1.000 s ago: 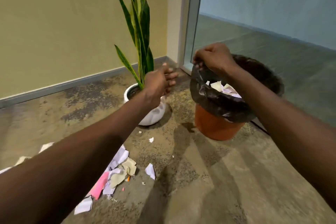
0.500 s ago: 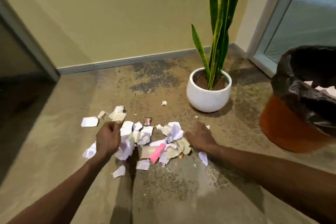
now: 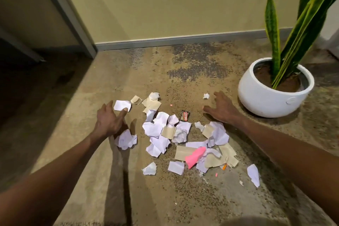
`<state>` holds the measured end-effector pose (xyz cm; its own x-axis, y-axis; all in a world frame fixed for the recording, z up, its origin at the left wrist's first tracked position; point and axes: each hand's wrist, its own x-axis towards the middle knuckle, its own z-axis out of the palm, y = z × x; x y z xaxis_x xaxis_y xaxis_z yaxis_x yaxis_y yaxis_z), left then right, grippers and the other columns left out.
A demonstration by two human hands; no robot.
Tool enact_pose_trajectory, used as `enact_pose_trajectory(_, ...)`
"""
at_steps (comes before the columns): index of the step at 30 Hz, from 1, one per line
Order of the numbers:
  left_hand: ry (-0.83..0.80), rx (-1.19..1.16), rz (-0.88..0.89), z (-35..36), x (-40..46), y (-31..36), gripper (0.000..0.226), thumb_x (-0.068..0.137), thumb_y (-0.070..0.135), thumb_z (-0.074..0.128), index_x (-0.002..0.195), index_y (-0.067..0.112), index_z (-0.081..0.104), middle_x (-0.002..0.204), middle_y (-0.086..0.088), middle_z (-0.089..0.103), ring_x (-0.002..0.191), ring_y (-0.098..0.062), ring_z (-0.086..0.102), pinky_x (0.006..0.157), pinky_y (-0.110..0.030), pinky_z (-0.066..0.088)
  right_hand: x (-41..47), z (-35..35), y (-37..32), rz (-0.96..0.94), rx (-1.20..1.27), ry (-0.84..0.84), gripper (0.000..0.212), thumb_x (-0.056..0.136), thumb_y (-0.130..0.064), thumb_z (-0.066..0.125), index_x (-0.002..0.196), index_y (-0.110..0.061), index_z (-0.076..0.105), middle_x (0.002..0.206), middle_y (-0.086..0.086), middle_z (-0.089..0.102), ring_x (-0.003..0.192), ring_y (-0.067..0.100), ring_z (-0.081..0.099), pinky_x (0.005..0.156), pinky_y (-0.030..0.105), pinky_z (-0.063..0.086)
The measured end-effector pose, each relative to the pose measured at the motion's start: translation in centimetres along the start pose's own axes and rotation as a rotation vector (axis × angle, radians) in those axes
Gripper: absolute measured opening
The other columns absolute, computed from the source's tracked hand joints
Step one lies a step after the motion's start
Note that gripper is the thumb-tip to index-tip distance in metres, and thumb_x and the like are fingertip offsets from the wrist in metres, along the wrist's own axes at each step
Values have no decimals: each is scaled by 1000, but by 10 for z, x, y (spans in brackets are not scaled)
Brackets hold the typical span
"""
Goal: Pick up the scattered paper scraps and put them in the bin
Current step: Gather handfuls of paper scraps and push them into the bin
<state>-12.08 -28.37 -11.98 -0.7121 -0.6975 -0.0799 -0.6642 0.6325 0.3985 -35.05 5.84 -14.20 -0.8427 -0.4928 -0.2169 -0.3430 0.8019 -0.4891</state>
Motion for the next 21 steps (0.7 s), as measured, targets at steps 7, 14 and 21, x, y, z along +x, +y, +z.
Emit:
enact_pose_trajectory(7,-128,32,-63,29,65,6,94,82,80,36,155,25,14,156,-23,22,143,-45,17,114,-59,19,50,22,11,-45,-44,21,98,80,-80,32,155,-18,21,163,11,20,150,31,19,120,52,20)
enact_pose_trajectory(14,-164,-149,234,74,61,63,83,81,76,31,148,29,37,156,-8,32,145,-30,23,116,-54,17,60,63,-41,-453,-111,-97,74,100,-53,39,159,-17,12,167,6,5,154,21,4,125,42,4)
enact_pose_trajectory(21,-325,-201,665,77,10,69,48,98,37,42,130,8,61,144,-12,50,133,-29,46,112,-42,35,18,74,-74,-639,138,-199,36,96,-25,45,128,-17,61,128,11,64,110,24,60,98,38,46)
